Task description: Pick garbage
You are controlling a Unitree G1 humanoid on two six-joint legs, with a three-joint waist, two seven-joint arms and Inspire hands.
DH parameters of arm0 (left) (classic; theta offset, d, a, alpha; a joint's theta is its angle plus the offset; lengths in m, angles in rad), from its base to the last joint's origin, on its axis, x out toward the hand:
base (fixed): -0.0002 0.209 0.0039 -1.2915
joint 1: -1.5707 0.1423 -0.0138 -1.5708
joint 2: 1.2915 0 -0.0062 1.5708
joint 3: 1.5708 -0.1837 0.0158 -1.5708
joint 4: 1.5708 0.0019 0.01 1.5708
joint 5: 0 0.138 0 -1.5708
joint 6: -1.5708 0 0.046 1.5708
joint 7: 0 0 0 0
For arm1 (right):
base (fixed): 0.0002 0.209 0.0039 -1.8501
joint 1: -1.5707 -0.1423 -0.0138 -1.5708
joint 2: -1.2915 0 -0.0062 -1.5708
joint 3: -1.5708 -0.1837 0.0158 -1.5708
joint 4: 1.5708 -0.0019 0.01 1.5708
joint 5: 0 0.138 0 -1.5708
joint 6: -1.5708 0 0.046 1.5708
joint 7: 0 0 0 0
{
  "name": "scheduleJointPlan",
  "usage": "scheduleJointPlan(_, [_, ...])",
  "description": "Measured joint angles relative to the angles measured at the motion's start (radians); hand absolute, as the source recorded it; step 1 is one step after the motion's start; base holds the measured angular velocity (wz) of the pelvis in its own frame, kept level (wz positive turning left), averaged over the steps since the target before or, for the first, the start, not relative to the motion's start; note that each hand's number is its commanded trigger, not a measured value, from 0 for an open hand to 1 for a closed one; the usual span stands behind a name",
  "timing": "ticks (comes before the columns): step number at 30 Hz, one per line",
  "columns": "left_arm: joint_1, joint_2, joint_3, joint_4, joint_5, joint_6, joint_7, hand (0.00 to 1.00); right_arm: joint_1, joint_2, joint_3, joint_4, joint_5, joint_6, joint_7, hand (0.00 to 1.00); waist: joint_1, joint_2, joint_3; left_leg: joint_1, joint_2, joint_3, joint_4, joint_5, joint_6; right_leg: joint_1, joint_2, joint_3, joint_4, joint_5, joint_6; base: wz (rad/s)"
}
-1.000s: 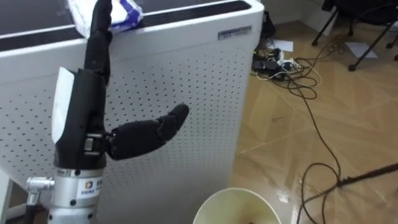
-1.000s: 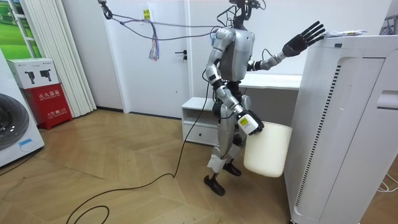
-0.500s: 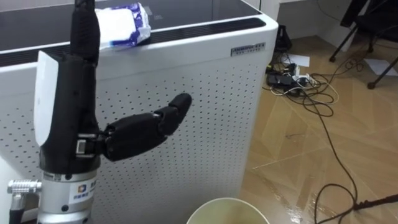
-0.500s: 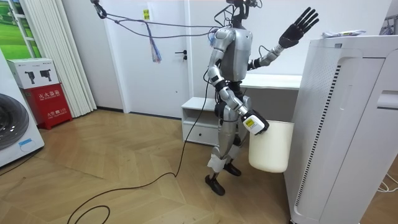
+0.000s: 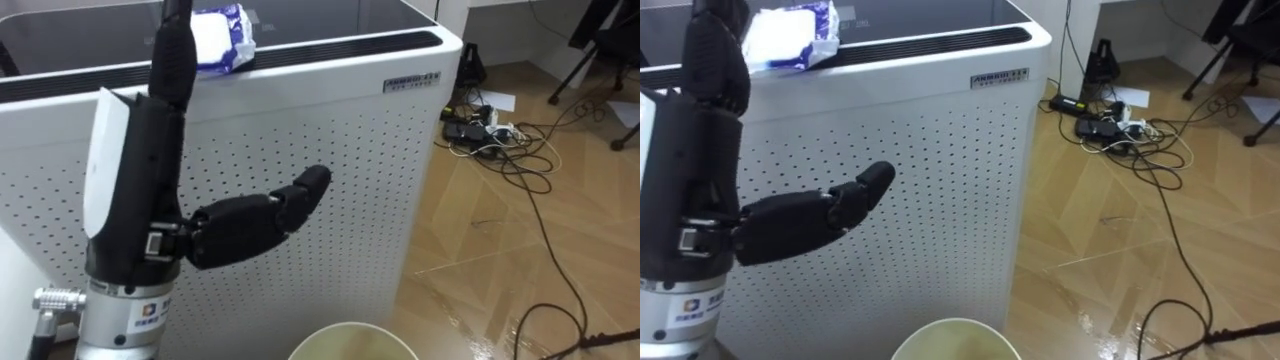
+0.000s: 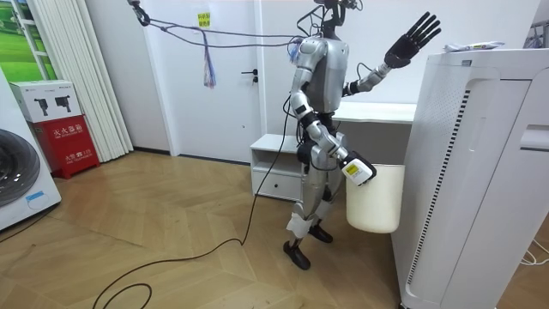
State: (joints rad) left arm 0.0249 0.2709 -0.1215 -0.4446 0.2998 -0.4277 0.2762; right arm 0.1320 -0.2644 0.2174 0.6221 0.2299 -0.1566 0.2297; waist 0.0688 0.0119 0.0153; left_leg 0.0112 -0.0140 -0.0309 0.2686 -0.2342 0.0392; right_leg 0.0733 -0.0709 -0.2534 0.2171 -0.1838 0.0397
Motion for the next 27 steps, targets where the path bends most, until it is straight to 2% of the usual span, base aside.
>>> scheduleJointPlan(2, [0.0, 0.006, 0.001, -0.006, 0.002, 0.0, 0.0, 0.0, 0.0, -0.002, 0.0, -0.001, -0.005, -0.005, -0.008, 1.0, 0.001, 0.006, 0.0028, 0.0, -0.001, 0.0, -0.002, 0.0, 0.0, 0.0, 0.0, 0.001, -0.003, 0.0, 0.0, 0.0])
scheduleJointPlan(4, [0.0, 0.015, 0.016, -0.007, 0.04, 0.0, 0.0, 0.0, 0.0, -0.005, -0.005, -0.001, -0.005, -0.006, -0.01, 1.0, 0.005, 0.01, 0.0023, -0.005, -0.002, 0.001, -0.002, 0.0, 0.0, 0.0, 0.0, 0.001, -0.016, 0.0, 0.0, 0.0])
scheduleJointPlan(6, [0.0, 0.018, 0.045, -0.007, 0.123, 0.0, 0.002, 0.0, 0.0, -0.011, -0.006, -0.001, -0.006, -0.006, -0.009, 1.0, 0.009, 0.021, 0.0002, -0.005, -0.001, 0.001, -0.003, 0.0, 0.0, 0.0, 0.001, 0.001, -0.017, 0.0, 0.0, 0.0])
scheduleJointPlan(10, [0.0, 0.028, 0.083, -0.007, 0.184, -0.001, 0.005, 0.0, -0.005, -0.021, -0.016, -0.001, -0.028, -0.007, -0.008, 1.0, 0.018, 0.04, -0.0032, 0.0, -0.001, 0.0, -0.013, 0.001, 0.0, 0.001, 0.001, 0.004, -0.018, 0.0, 0.0, 0.0])
scheduleJointPlan(13, [0.0, 0.063, 0.165, -0.007, 0.184, -0.001, 0.006, 0.0, -0.003, -0.021, -0.032, -0.002, -0.057, -0.007, -0.004, 1.0, 0.018, 0.053, -0.0001, 0.018, -0.002, -0.003, -0.019, 0.002, -0.001, 0.023, 0.003, 0.005, -0.033, 0.0, 0.0, 0.0])
scheduleJointPlan(15, [0.005, 0.103, 0.222, -0.007, 0.185, -0.001, 0.014, 0.0, -0.001, -0.034, -0.048, -0.002, -0.062, -0.007, 0.002, 1.0, 0.017, 0.065, -0.0003, 0.031, -0.004, -0.003, -0.031, 0.004, 0.0, 0.029, 0.001, 0.006, -0.034, 0.0, 0.0, 0.0])
scheduleJointPlan(17, [0.011, 0.124, 0.253, -0.007, 0.187, -0.001, 0.026, 0.0, 0.002, -0.041, -0.058, -0.007, -0.062, -0.007, 0.005, 1.0, 0.02, 0.069, -0.0026, 0.036, -0.005, -0.002, -0.039, 0.008, 0.0, 0.031, 0.0, 0.006, -0.035, 0.0, 0.0, 0.0])
scheduleJointPlan(21, [0.018, 0.129, 0.326, -0.007, 0.215, 0.0, 0.039, 0.0, 0.013, -0.04, -0.09, -0.018, -0.079, -0.007, 0.014, 1.0, 0.021, 0.073, -0.0039, 0.045, -0.007, -0.001, -0.047, 0.01, 0.0, 0.045, 0.0, 0.003, -0.051, 0.001, -0.001, 0.0])
scheduleJointPlan(25, [0.019, 0.131, 0.359, -0.007, 0.247, 0.001, 0.048, 0.0, 0.017, -0.042, -0.098, -0.02, -0.084, -0.007, 0.014, 1.0, 0.022, 0.078, -0.0067, 0.059, -0.008, 0.0, -0.051, 0.01, 0.0, 0.057, -0.001, 0.003, -0.052, 0.001, -0.001, 0.0])
scheduleJointPlan(27, [0.019, 0.141, 0.364, -0.007, 0.267, 0.005, 0.049, 0.0, 0.04, -0.043, -0.108, -0.052, -0.087, -0.007, 0.013, 1.0, 0.025, 0.084, -0.0065, 0.064, -0.008, 0.0, -0.057, 0.01, 0.0, 0.06, -0.001, 0.003, -0.052, 0.001, -0.001, 0.0])
